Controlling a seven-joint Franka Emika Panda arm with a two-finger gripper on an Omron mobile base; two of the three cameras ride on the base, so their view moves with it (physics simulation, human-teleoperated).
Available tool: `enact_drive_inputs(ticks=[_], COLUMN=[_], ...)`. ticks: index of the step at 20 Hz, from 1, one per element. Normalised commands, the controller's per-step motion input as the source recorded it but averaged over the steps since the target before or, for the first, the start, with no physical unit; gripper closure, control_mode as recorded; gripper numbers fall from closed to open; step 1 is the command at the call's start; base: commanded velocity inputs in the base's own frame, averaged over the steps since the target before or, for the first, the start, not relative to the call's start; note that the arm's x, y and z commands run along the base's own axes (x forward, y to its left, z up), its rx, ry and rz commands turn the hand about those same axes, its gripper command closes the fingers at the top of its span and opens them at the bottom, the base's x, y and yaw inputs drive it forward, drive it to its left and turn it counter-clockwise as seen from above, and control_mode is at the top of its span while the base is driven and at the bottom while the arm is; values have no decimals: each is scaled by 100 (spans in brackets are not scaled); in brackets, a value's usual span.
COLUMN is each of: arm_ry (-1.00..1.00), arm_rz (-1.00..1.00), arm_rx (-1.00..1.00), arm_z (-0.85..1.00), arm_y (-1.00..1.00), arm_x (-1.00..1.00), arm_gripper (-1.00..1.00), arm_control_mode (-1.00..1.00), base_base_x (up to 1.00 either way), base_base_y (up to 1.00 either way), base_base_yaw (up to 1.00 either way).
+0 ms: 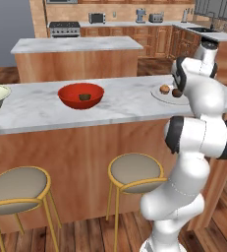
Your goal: Take the fruits from the plate on the dining counter and place two fruits in each bowl.
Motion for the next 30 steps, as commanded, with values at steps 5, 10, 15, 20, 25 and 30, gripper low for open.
enact_drive_inputs(ticks=[5, 10, 15, 20, 25, 30], arm_ry=[-7, -4, -2, -1, 0, 0], arm_rz=[6, 7, 4, 0, 0, 0], arm_rx=[2, 0, 0, 0, 0, 0], arm_z=[-15, -22, -11, 0, -2, -12], arm_y=[-76, -20, 2, 3, 3, 0], arm_x=[0, 18, 25, 29, 20, 12], arm_gripper=[-100, -100, -100, -100, -100, -100], arm_control_mode=[-100, -100, -100, -100, -100, -100], base_base_x=[0, 0, 0, 0, 0, 0], base_base_y=[0, 0, 0, 0, 0, 0], base_base_yaw=[0, 0, 0, 0, 0, 0])
